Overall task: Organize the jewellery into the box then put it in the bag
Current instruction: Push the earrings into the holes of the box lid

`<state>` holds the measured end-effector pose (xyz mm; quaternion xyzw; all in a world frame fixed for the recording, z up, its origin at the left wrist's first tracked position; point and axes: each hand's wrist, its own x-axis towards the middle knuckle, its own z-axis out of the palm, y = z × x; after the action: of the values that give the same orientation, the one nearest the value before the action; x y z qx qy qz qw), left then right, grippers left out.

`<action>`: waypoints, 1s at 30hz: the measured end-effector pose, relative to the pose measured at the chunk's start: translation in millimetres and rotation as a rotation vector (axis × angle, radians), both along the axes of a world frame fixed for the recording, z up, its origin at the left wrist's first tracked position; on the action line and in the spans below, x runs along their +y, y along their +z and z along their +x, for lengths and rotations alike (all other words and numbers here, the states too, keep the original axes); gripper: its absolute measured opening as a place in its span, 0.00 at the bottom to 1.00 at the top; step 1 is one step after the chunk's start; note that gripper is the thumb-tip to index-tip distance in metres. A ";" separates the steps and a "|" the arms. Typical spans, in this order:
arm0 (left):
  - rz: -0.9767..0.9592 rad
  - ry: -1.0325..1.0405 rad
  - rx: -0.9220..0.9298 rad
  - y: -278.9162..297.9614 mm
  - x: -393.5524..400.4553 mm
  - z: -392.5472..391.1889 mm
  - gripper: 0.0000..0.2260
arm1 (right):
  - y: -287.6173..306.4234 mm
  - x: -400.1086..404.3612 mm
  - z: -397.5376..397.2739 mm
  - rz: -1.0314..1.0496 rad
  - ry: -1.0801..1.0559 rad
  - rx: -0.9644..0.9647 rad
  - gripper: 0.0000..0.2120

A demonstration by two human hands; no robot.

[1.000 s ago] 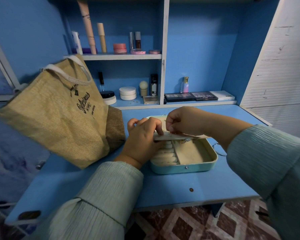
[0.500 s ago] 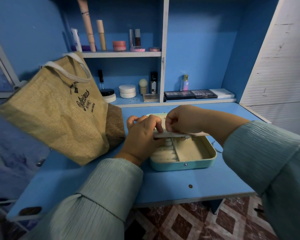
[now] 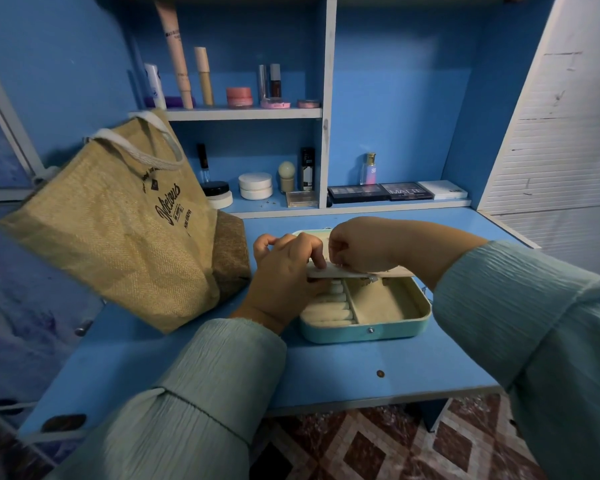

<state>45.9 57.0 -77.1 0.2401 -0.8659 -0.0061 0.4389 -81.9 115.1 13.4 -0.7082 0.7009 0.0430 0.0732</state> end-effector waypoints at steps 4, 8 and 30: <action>-0.015 0.034 -0.008 -0.4 0.6 -0.1 0.15 | 0.4 -1.6 2.9 0.001 0.003 0.042 0.12; -0.013 0.056 -0.020 -1.0 0.7 -0.2 0.16 | -1.1 -3.4 4.7 -0.011 0.001 0.063 0.12; -0.056 0.007 0.068 -0.8 0.9 0.0 0.14 | -3.2 -3.6 -2.2 -0.069 -0.029 -0.097 0.07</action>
<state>46.0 57.9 -77.9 0.2304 -0.8494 0.0113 0.4747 -84.1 111.6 10.2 -0.7012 0.7079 -0.0168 0.0831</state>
